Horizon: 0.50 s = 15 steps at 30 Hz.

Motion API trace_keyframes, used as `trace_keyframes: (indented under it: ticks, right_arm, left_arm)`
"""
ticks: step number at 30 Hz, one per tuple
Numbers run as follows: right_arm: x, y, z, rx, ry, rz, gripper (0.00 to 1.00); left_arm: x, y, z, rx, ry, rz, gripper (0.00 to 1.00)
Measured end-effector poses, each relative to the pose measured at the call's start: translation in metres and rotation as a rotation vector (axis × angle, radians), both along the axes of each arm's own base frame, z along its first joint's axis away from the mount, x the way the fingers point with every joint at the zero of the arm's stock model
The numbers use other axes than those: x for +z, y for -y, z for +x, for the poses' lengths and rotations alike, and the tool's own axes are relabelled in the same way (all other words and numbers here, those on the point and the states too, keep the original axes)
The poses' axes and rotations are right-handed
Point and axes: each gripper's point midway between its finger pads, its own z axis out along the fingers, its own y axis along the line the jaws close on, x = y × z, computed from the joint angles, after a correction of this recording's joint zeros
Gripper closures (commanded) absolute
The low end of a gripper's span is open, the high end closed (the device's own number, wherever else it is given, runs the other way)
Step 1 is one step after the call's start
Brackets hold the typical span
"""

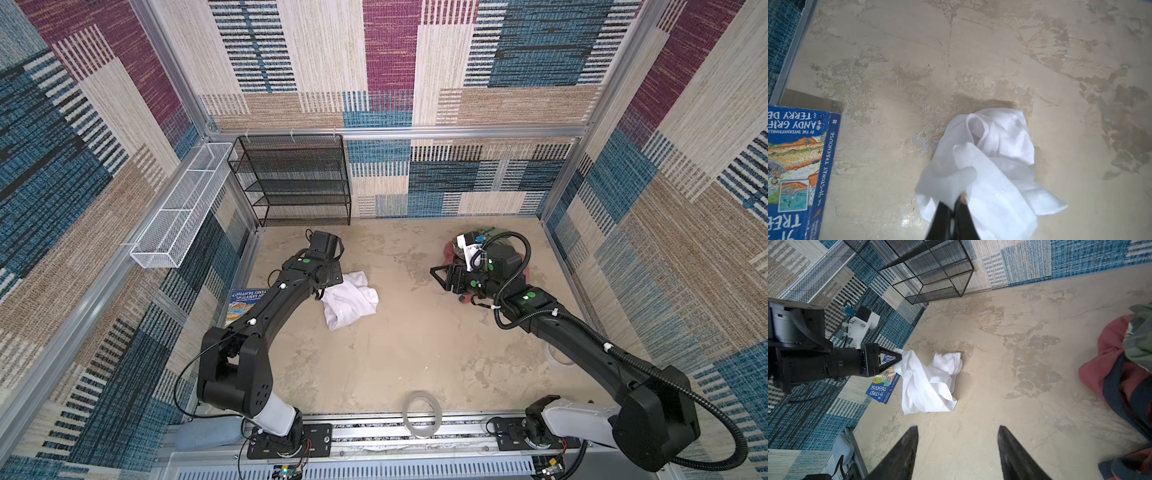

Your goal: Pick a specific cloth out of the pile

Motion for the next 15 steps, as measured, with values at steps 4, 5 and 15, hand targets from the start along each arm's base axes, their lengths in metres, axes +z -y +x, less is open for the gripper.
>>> trace_keyframes:
  ticks: [4,5,15]
  right_arm:
    - [-0.003,-0.001,0.0,0.004,-0.012,0.001,0.36]
    - [-0.003,-0.001,0.0,0.003,-0.014,0.002,0.36]
    - [0.003,-0.001,0.001,-0.002,-0.001,0.007,0.36]
  left_arm:
    - [-0.025,-0.012,0.002,0.031,-0.037,0.017,1.0]
    - [-0.029,-0.013,0.003,0.036,-0.045,0.019,1.0]
    - [-0.051,-0.013,0.005,0.048,-0.087,0.001,0.66]
